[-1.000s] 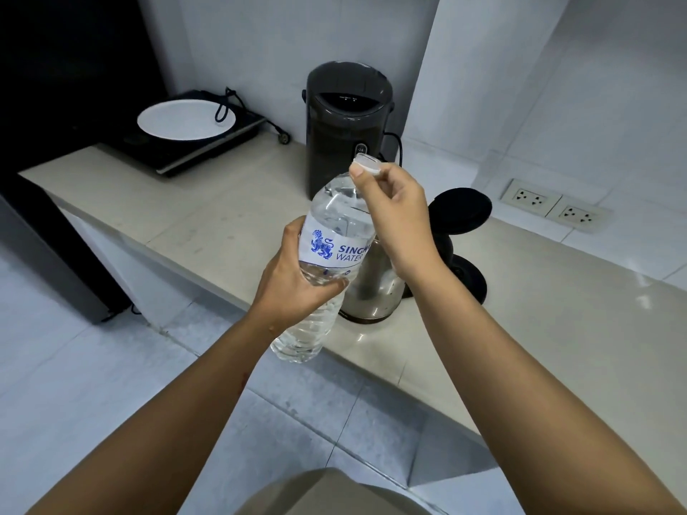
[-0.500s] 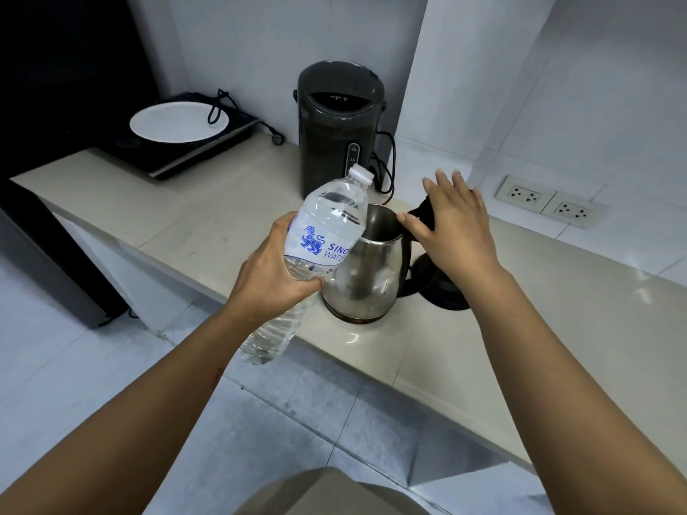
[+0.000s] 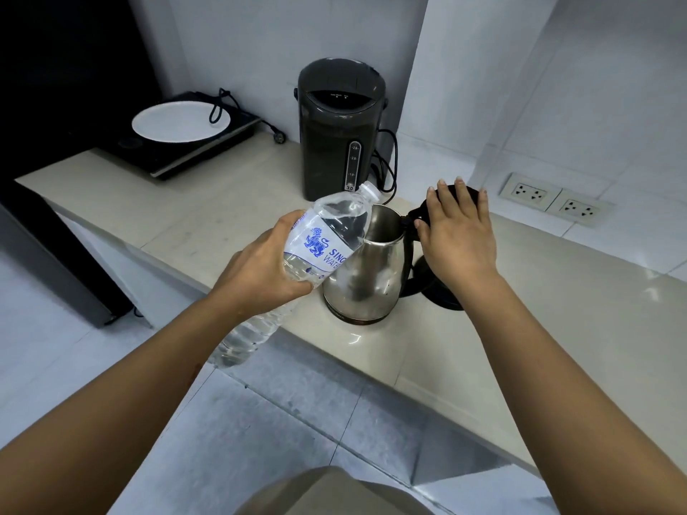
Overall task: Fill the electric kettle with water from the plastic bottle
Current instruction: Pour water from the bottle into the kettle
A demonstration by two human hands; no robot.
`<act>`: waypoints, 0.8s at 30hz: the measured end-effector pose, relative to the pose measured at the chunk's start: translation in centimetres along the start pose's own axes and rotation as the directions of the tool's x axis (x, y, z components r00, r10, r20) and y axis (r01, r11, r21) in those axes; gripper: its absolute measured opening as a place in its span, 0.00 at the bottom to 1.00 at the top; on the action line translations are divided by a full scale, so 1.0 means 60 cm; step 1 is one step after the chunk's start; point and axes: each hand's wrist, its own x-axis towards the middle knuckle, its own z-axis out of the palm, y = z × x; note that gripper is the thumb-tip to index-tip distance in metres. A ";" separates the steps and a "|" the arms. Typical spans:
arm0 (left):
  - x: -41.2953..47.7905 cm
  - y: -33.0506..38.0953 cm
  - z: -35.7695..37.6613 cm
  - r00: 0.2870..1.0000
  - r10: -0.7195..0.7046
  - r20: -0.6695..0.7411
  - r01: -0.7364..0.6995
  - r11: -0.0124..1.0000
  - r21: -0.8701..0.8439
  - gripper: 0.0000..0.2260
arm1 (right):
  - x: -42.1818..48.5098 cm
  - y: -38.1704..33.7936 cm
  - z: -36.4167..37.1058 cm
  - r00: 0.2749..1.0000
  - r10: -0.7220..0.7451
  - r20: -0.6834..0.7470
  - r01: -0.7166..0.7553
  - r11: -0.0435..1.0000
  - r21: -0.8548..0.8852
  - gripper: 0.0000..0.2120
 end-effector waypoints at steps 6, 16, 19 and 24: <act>0.005 -0.003 -0.012 1.000 0.013 0.026 -0.016 0.990 0.141 0.40 | -0.002 0.010 0.004 1.000 -0.012 -0.021 0.013 0.999 0.038 0.25; 0.011 -0.014 -0.014 0.999 0.032 0.034 -0.041 0.958 0.284 0.43 | 0.003 0.006 0.006 0.999 -0.006 -0.042 0.008 0.998 0.066 0.25; 0.013 -0.015 -0.014 0.999 0.039 0.033 -0.047 0.951 0.305 0.42 | 0.004 0.006 0.008 0.998 -0.005 -0.055 0.010 0.997 0.078 0.25; 0.014 -0.015 -0.016 0.999 0.035 0.029 -0.043 0.947 0.319 0.42 | 0.004 0.005 0.012 0.998 0.002 -0.064 0.004 0.996 0.084 0.25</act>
